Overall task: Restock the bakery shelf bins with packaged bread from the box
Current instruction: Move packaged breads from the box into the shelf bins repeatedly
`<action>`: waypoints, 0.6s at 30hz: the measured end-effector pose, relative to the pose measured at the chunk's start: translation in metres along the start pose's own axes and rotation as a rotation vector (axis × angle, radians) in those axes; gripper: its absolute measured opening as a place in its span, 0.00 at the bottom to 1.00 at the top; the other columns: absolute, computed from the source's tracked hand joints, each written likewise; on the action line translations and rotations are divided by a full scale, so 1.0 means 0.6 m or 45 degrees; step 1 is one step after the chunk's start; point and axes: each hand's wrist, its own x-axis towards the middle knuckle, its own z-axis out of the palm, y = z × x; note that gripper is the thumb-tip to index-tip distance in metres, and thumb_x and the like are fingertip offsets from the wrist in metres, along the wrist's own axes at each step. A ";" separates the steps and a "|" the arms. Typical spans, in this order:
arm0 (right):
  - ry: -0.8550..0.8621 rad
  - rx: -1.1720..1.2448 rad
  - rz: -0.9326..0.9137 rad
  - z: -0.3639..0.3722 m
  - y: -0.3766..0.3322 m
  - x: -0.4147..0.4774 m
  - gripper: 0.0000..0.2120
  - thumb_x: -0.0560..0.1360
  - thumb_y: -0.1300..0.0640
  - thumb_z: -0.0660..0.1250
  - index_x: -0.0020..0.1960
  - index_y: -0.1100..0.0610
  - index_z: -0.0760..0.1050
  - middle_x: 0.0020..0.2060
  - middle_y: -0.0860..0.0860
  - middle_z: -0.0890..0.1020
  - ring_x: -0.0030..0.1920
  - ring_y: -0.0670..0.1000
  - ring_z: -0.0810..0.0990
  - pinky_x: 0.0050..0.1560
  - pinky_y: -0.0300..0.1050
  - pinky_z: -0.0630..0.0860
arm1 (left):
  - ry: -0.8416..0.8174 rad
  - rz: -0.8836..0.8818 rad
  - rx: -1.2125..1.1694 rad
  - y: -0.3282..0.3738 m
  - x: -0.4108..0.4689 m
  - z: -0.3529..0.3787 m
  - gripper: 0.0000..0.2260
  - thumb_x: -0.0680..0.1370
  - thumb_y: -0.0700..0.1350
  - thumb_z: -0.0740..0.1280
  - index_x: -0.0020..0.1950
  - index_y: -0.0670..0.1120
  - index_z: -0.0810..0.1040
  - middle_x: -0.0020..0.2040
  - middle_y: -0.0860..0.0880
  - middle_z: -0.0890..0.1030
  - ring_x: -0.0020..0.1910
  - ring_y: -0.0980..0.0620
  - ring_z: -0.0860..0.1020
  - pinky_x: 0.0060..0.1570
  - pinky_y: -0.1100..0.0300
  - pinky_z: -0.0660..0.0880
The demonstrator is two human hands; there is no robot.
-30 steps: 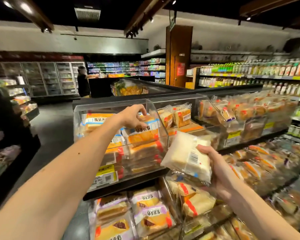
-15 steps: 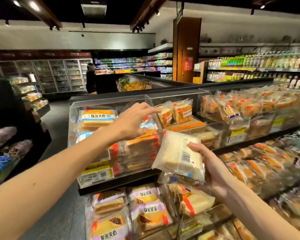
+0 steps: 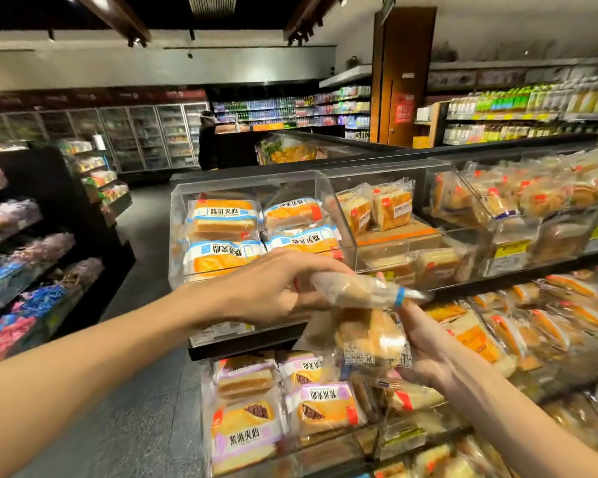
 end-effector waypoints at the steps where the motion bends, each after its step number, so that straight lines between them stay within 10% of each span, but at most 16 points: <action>1: 0.011 -0.029 -0.003 0.001 0.002 0.004 0.24 0.73 0.42 0.67 0.53 0.63 0.83 0.46 0.63 0.85 0.43 0.62 0.86 0.53 0.64 0.80 | 0.074 -0.046 -0.123 0.000 -0.005 -0.001 0.16 0.78 0.51 0.69 0.65 0.50 0.78 0.58 0.54 0.82 0.56 0.56 0.79 0.55 0.56 0.76; 8: -0.029 -0.175 0.036 0.019 -0.001 0.015 0.20 0.71 0.48 0.72 0.56 0.60 0.84 0.49 0.60 0.85 0.42 0.58 0.86 0.48 0.57 0.81 | 0.503 -0.688 -0.704 -0.022 -0.017 0.009 0.22 0.76 0.64 0.67 0.62 0.51 0.75 0.57 0.49 0.83 0.56 0.52 0.82 0.58 0.49 0.79; 13: -0.149 -0.174 0.088 0.026 0.003 0.018 0.14 0.74 0.55 0.67 0.39 0.66 0.85 0.35 0.61 0.84 0.30 0.56 0.84 0.29 0.50 0.82 | 0.758 -1.001 -1.122 -0.024 -0.010 0.012 0.11 0.83 0.51 0.62 0.59 0.45 0.77 0.49 0.47 0.87 0.46 0.50 0.85 0.50 0.51 0.82; 18: -0.162 -0.157 0.126 0.019 -0.004 0.017 0.16 0.75 0.56 0.67 0.39 0.67 0.85 0.38 0.63 0.84 0.32 0.59 0.85 0.31 0.53 0.83 | 0.903 -1.299 -1.430 -0.043 0.007 -0.030 0.11 0.83 0.49 0.63 0.57 0.44 0.80 0.46 0.45 0.87 0.39 0.49 0.86 0.33 0.55 0.82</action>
